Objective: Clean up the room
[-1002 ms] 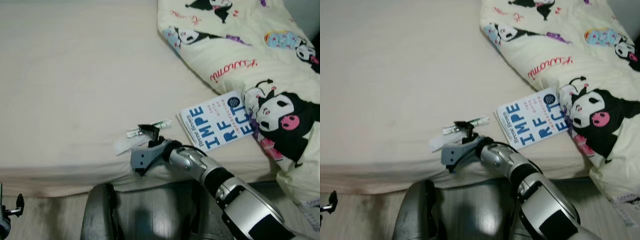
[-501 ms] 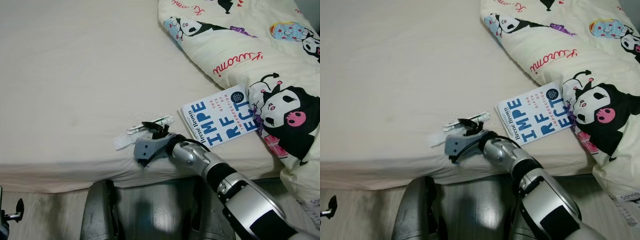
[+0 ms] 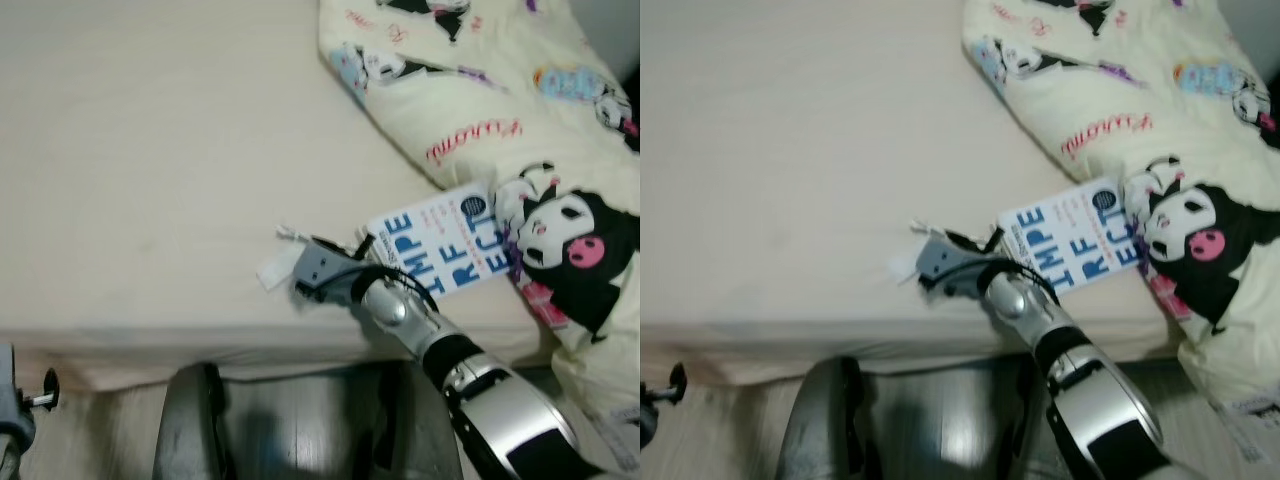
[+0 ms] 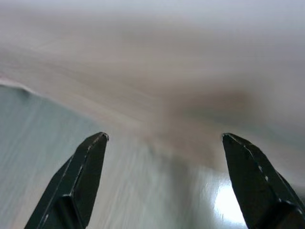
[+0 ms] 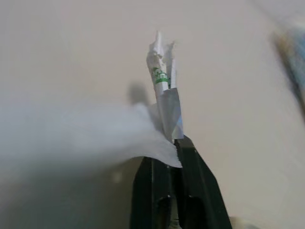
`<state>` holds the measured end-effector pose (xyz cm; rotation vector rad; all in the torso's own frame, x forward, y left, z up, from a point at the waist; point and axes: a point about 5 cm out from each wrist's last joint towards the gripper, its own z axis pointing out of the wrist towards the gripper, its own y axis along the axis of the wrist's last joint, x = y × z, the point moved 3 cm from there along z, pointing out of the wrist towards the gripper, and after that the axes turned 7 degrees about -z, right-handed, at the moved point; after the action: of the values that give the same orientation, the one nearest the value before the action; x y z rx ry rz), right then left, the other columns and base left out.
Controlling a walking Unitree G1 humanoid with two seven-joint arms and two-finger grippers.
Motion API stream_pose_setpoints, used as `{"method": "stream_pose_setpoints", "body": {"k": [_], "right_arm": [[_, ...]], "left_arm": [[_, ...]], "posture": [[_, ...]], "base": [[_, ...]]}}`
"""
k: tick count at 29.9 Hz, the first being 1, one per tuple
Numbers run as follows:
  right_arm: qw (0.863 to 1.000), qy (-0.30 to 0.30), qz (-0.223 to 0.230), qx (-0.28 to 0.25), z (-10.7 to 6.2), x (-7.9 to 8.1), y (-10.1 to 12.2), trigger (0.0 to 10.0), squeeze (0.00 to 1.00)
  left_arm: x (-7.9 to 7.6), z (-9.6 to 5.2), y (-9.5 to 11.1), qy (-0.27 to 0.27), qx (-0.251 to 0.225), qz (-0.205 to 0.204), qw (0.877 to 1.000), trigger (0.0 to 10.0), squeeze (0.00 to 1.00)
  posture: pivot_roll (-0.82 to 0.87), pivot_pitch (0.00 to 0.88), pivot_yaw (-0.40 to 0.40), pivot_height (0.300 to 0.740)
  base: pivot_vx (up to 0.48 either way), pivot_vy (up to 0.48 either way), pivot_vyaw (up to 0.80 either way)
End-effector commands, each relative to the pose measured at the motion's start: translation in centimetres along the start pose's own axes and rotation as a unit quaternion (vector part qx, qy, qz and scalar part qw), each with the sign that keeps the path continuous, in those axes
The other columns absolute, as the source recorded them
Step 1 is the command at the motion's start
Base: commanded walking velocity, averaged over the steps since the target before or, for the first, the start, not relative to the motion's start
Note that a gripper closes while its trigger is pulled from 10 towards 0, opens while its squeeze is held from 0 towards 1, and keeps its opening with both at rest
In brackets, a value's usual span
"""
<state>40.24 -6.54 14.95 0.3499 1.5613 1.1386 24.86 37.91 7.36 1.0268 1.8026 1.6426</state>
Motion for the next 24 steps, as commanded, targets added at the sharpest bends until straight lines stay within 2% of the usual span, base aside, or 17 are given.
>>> {"method": "stream_pose_setpoints", "body": {"k": [1,3,4,5,7,8,10,12,15,16,17,18,20,24], "right_arm": [[0.995,-0.030,0.097,0.010,-0.3,-0.8,-0.6,0.0,0.00],[0.985,-0.037,0.171,-0.014,0.2,-1.3,0.7,0.0,0.00],[0.985,-0.037,0.171,-0.014,0.2,-1.3,0.7,0.0,0.00],[0.976,-0.033,0.213,-0.029,0.6,-1.5,1.6,0.0,0.00],[0.953,-0.016,0.285,-0.098,0.7,-2.4,4.3,0.0,0.00],[0.953,-0.016,0.285,-0.098,0.7,-2.4,4.3,0.0,0.00],[0.939,-0.019,0.318,-0.130,0.5,-3.4,5.3,0.0,0.00],[0.932,-0.029,0.334,-0.135,0.4,-4.3,5.2,0.0,0.00],[0.929,-0.020,0.345,-0.134,0.3,-4.7,4.9,0.0,0.00],[0.929,-0.020,0.345,-0.134,0.3,-4.7,4.9,0.0,0.00],[0.928,-0.013,0.347,-0.135,0.2,-4.6,4.8,0.0,0.00],[0.928,-0.013,0.347,-0.135,0.2,-4.6,4.8,0.0,0.00],[0.928,-0.002,0.350,-0.128,-0.1,-4.4,4.5,0.0,0.00],[0.928,0.009,0.355,-0.110,-0.6,-3.7,3.8,0.0,0.00]], "left_arm": [[1.4,0.4,0.7,0.042,-0.008,0.019,0.999,10.0,0.00],[1.7,1.0,2.3,0.072,-0.029,0.036,0.996,10.0,0.00],[1.7,1.0,2.3,0.072,-0.029,0.036,0.996,10.0,0.00],[1.8,1.4,3.2,0.089,-0.041,0.045,0.994,10.0,0.00],[1.4,1.8,5.0,0.105,-0.067,0.059,0.991,10.0,0.00],[1.4,1.8,5.0,0.105,-0.067,0.059,0.991,10.0,0.00],[-0.3,2.0,6.7,0.087,-0.099,0.058,0.990,10.0,0.00],[-2.2,1.9,8.2,0.059,-0.131,0.052,0.988,10.0,0.00],[-4.5,1.6,10.2,0.032,-0.176,0.059,0.982,10.0,0.00],[-4.5,1.6,10.2,0.032,-0.176,0.059,0.982,10.0,0.00],[-5.3,1.4,11.1,0.027,-0.192,0.051,0.980,10.0,0.00],[-5.3,1.4,11.1,0.027,-0.192,0.051,0.980,10.0,0.00],[-6.0,1.3,12.3,0.028,-0.210,0.047,0.976,10.0,0.00],[-6.0,1.7,13.1,0.054,-0.198,0.049,0.977,10.0,0.00]], "posture": [[0.10,0.170,-0.073,0.445],[0.08,0.134,-0.077,0.445],[0.08,0.134,-0.077,0.445],[0.07,0.115,-0.079,0.445],[0.05,0.086,-0.081,0.450],[0.05,0.086,-0.081,0.450],[0.04,0.058,-0.089,0.460],[0.04,0.051,-0.089,0.469],[0.03,0.028,-0.085,0.484],[0.03,0.028,-0.085,0.484],[0.02,0.021,-0.085,0.489],[0.02,0.021,-0.085,0.489],[0.02,0.016,-0.084,0.499],[0.02,0.005,-0.085,0.508]], "base": [[0.000,0.000,0.00],[0.000,0.000,0.00],[0.000,0.000,0.00],[0.000,0.000,0.00],[0.000,0.000,0.00],[0.000,0.000,0.00],[0.000,0.000,0.00],[0.000,0.000,0.00],[0.000,0.000,0.00],[0.000,0.000,0.00],[0.000,0.000,0.00],[0.000,0.000,0.00],[0.000,0.000,0.00],[-0.337,0.000,0.00]]}}
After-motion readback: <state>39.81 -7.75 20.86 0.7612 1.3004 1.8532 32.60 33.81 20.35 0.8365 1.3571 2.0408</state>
